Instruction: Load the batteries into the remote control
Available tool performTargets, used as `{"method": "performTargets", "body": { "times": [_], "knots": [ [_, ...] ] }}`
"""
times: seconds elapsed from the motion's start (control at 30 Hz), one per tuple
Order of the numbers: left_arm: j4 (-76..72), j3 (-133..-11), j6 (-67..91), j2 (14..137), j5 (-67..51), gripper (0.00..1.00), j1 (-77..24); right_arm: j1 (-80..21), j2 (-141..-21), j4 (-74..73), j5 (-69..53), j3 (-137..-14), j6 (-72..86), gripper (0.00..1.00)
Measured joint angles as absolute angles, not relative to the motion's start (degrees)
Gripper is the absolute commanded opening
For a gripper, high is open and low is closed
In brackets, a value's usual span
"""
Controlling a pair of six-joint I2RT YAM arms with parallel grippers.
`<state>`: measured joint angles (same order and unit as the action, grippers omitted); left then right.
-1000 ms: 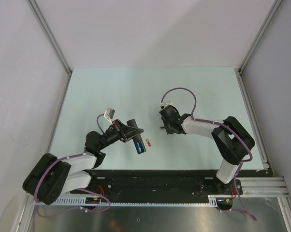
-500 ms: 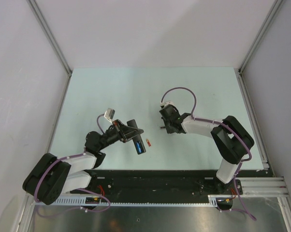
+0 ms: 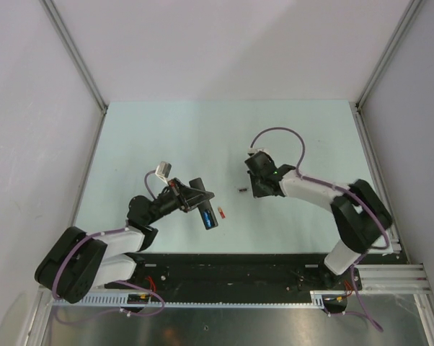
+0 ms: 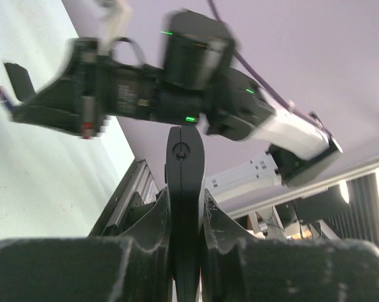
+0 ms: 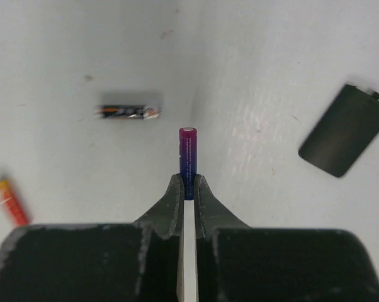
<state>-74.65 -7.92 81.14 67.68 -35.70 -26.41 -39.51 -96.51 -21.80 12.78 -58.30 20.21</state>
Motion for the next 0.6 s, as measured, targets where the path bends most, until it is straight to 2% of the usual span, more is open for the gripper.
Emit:
{"method": "performTargets", "body": {
  "times": [0.13, 0.27, 0.43, 0.6],
  "knots": [
    [-74.59, -8.29, 81.06, 69.97, -34.65, 0.00, -26.48, -40.36, -84.03, -27.14, 11.86, -58.65, 22.76, 0.00],
    [-74.46, -10.61, 80.77, 72.42, -33.17, 0.00, -26.94, -42.94, -74.24, -36.40, 8.88, -67.26, 23.79, 0.00],
    [-74.94, -13.45, 80.51, 76.36, -31.48, 0.00, -27.64, -49.95, -70.89, -42.87, 4.67, -75.68, 25.10, 0.00],
    [-74.91, -15.84, 80.55, 81.23, -30.33, 0.00, -28.58, -57.41, -71.90, -48.23, 2.00, -76.58, 27.49, 0.00]
  ]
}}
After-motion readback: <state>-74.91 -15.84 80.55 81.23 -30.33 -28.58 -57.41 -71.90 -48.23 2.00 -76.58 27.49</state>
